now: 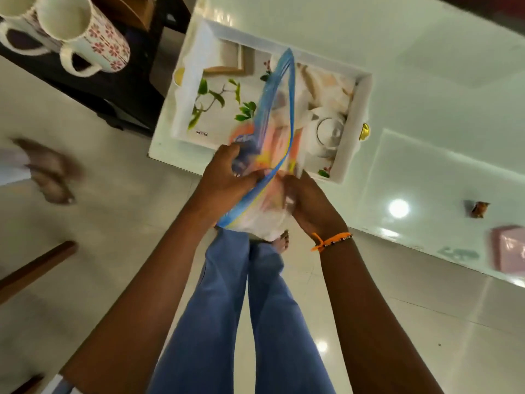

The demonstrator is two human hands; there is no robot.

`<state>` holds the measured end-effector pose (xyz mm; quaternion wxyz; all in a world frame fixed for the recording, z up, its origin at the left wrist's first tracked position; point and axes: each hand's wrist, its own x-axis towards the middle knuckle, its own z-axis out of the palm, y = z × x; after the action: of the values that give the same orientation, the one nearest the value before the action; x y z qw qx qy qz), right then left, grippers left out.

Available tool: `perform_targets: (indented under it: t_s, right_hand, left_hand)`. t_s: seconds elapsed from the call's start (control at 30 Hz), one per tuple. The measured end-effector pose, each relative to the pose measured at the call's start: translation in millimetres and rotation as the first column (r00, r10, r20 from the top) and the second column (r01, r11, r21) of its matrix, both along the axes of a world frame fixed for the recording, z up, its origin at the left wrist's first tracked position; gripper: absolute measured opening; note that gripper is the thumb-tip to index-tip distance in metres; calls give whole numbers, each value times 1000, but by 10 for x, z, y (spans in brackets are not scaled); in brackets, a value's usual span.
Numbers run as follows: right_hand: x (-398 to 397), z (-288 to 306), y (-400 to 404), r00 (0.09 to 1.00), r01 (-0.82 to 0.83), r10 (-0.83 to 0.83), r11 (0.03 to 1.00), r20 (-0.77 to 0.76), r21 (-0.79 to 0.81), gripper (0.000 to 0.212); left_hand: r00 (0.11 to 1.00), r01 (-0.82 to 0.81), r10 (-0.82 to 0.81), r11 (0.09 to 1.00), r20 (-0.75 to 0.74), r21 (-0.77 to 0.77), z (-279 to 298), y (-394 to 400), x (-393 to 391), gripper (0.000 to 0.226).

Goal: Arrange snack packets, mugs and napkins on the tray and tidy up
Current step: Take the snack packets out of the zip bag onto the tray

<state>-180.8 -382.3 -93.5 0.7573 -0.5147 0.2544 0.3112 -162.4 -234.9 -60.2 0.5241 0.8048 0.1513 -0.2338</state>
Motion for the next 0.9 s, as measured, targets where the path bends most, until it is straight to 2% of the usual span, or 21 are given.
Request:
perform_targets:
  t_s: [0.07,0.1,0.13,0.2,0.27,0.33,0.43,0.5,0.67,0.77,0.83,0.9]
  right_hand:
    - [26,4,36,985,-153,168,962,49,-228,37]
    - [40,14,43,979,-154,188,933,78,-325,38]
    - [46,45,47,983,-108,157,914,97,-391,38]
    - [32,184,43,996,59,-25,895,81,-442,35]
    - [0,360,41,985,165,-128,881,112,-444,32]
    - [-16,503,40,981,147,-61,853,183,-501,32]
    - [6,594,4,963,116,79,745,259,-657,23]
    - [30,616,-68,955,134,115,660,275,-739,22]
    - [121,838,-302,924,216,171,506,343,-835,28]
    - [183,1119,-210,851,265,319,427,418,-865,33]
    - [240,1283,-2,766,293,425,437,482,-851,27]
    - [280,1310,239,704,196,542,474,460,-859,15]
  left_hand:
    - [999,49,-49,997,4,-54,-20,-60,-51,23]
    - [997,74,-74,995,5,-61,-22,-104,-75,22]
    - [997,76,-76,995,6,-61,-18,-144,-99,21]
    - [1000,16,-17,997,-2,-79,26,-235,-134,24]
    - [999,-45,44,992,-12,-116,114,-320,-151,40]
    - [998,-63,65,987,6,-147,182,-380,-151,43]
    - [994,-95,101,988,48,-124,218,-385,-144,25]
    - [981,-169,178,980,82,-100,282,-313,-133,18]
    - [894,-397,420,904,158,-156,524,88,-65,29]
    - [864,-463,484,872,140,-159,628,287,-53,31]
    - [861,-477,497,863,110,-165,703,298,-67,33]
    - [857,-486,504,859,104,-159,767,239,-97,34]
